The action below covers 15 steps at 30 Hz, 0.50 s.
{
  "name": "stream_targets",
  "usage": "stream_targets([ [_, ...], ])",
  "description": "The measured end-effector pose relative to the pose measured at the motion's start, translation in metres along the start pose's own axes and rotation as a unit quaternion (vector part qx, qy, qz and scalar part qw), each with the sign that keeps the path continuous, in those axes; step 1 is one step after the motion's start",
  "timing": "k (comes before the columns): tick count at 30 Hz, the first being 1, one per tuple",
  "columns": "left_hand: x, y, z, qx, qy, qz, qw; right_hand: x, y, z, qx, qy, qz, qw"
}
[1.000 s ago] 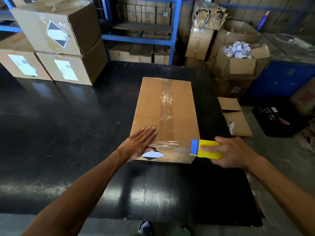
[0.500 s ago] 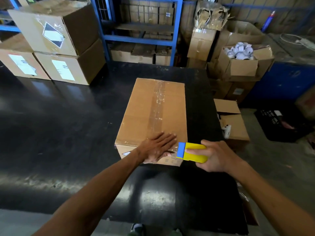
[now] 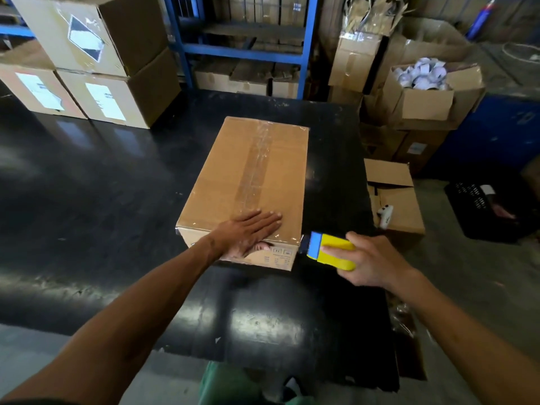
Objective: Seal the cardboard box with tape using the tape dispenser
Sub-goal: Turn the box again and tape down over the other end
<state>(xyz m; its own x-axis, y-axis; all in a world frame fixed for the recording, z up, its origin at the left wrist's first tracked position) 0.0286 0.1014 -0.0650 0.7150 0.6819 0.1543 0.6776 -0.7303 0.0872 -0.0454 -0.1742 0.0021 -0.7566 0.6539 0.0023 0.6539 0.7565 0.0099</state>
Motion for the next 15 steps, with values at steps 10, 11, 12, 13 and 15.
stream_targets([
  [10, -0.008, 0.001, -0.005, -0.009, 0.003, -0.034, 0.999, 0.032, 0.031, 0.046, 0.057, -0.026, 0.064, 0.996],
  [11, -0.015, 0.003, -0.008, -0.012, -0.005, -0.043, 0.999, 0.029, 0.032, 0.046, 0.055, -0.016, 0.085, 0.995],
  [12, -0.025, 0.006, -0.012, -0.018, -0.016, -0.047, 0.999, 0.025, 0.031, 0.045, 0.050, -0.006, 0.107, 0.993],
  [13, -0.038, 0.012, -0.014, -0.031, -0.023, -0.048, 0.998, 0.021, 0.029, 0.044, 0.045, -0.002, 0.124, 0.991],
  [15, -0.064, 0.028, -0.015, -0.060, -0.049, -0.079, 0.994, 0.012, 0.027, 0.041, 0.051, -0.008, 0.140, 0.989],
])
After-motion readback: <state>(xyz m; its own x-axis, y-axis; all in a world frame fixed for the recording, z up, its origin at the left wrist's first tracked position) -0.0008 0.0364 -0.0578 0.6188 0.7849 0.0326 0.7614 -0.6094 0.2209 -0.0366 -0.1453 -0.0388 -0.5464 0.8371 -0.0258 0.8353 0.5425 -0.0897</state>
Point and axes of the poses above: each hand's wrist, its own y-axis towards the middle knuckle, its own z-axis out of the palm, x = y × z, the point moved 5 cm from there along y, towards the middle knuckle, and after that the axes turned 11 degrees about -z, right-handed, at the moved point
